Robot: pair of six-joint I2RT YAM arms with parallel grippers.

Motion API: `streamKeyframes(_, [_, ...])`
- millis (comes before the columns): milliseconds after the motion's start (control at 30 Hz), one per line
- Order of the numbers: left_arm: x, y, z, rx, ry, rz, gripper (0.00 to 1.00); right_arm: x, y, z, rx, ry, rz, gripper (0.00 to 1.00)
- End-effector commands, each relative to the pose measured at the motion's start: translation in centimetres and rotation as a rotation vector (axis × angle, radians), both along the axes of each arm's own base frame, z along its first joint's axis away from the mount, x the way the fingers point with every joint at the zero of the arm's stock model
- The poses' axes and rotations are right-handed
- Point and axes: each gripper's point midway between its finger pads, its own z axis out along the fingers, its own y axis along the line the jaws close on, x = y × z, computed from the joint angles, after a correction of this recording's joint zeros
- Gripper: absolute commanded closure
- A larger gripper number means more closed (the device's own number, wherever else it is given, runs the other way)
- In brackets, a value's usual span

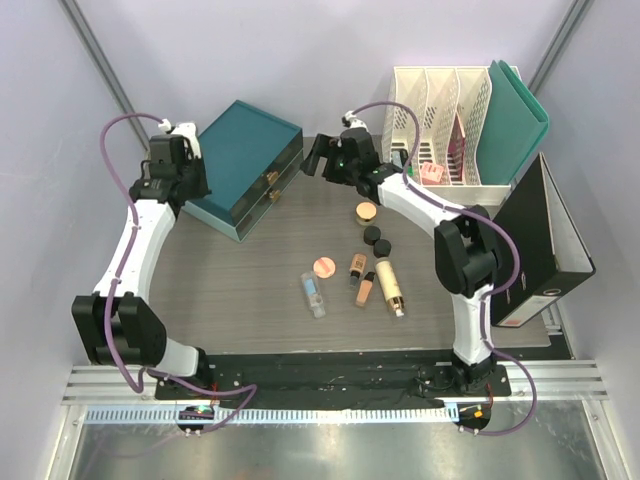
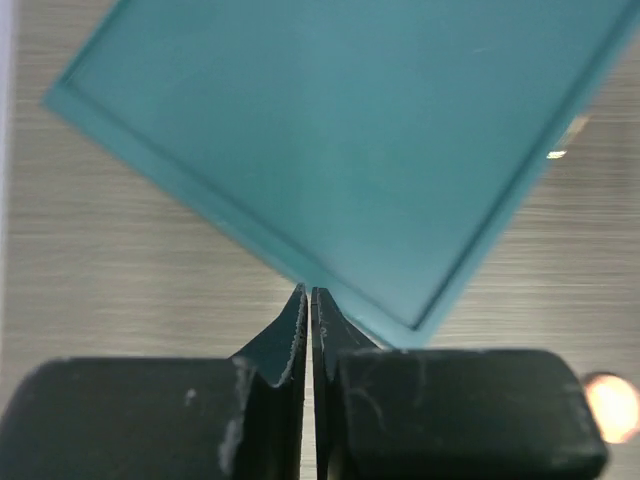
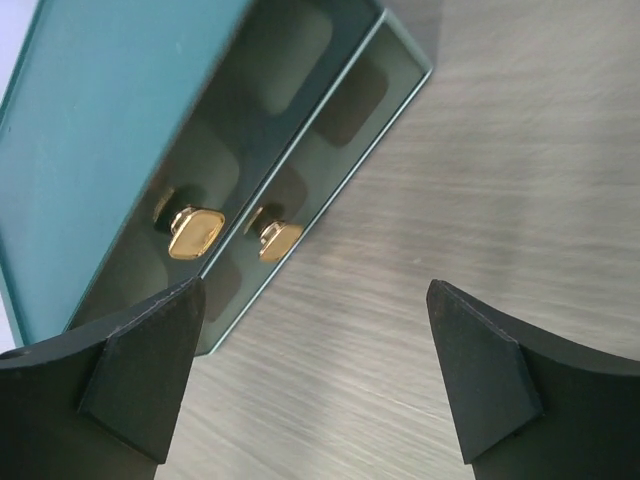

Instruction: Organize the makeup

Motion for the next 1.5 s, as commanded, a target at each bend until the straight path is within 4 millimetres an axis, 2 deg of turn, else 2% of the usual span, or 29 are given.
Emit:
streamKeyframes(0, [2.1, -2.7, 3.2, -0.094, -0.117, -0.120, 1.00, -0.4, 3.7, 2.0, 0.216, 0.030, 0.084, 0.05])
streamKeyframes(133, [3.2, -3.1, 2.2, -0.130, -0.094, -0.116, 1.00, -0.5, 6.0, 1.9, 0.348, 0.065, 0.158, 0.19])
streamKeyframes(233, [3.7, -3.1, 1.7, -0.140, -0.078, -0.097, 1.00, -0.3, 7.6, 1.4, 0.422, 0.109, 0.207, 0.25])
streamKeyframes(500, [5.0, -4.1, 0.2, -0.183, -0.036, -0.134, 1.00, 0.5, 9.8, 1.4, 0.514, 0.152, 0.255, 0.30])
streamKeyframes(533, [5.0, -4.2, -0.1, -0.188, -0.027, -0.134, 1.00, 0.6, 10.0, 0.6, 0.514, 0.176, 0.248, 0.30])
streamKeyframes(700, [5.3, -4.7, -2.3, -0.208, 0.059, -0.141, 1.00, 0.0, 11.3, 0.5, 0.548, 0.192, 0.289, 0.32])
streamKeyframes(733, [5.1, -4.7, -2.5, -0.211, 0.079, -0.142, 1.00, -0.4, 11.7, -0.5, 0.531, 0.218, 0.293, 0.32])
streamKeyframes(767, [5.2, -4.7, -2.8, -0.213, 0.093, -0.143, 1.00, -0.2, 11.9, -0.2, 0.526, 0.217, 0.299, 0.33])
streamKeyframes(800, [5.0, -4.9, -3.5, -0.220, 0.121, -0.143, 1.00, -0.5, 12.2, -0.6, 0.521, 0.230, 0.311, 0.35])
streamKeyframes(867, [5.1, -5.1, -3.6, -0.233, 0.131, -0.150, 1.00, -0.6, 12.6, -1.4, 0.512, 0.251, 0.313, 0.36])
streamKeyframes(1233, [5.1, -5.5, -4.2, -0.253, 0.151, -0.155, 1.00, -0.6, 12.2, -4.8, 0.427, 0.295, 0.259, 0.47])
streamKeyframes(1333, [5.0, -5.5, -4.1, -0.254, 0.154, -0.158, 1.00, 0.0, 12.0, -5.0, 0.414, 0.281, 0.235, 0.48])
streamKeyframes(1467, [5.0, -5.4, -4.1, -0.251, 0.156, -0.152, 1.00, 0.4, 12.0, -3.8, 0.418, 0.253, 0.237, 0.48])
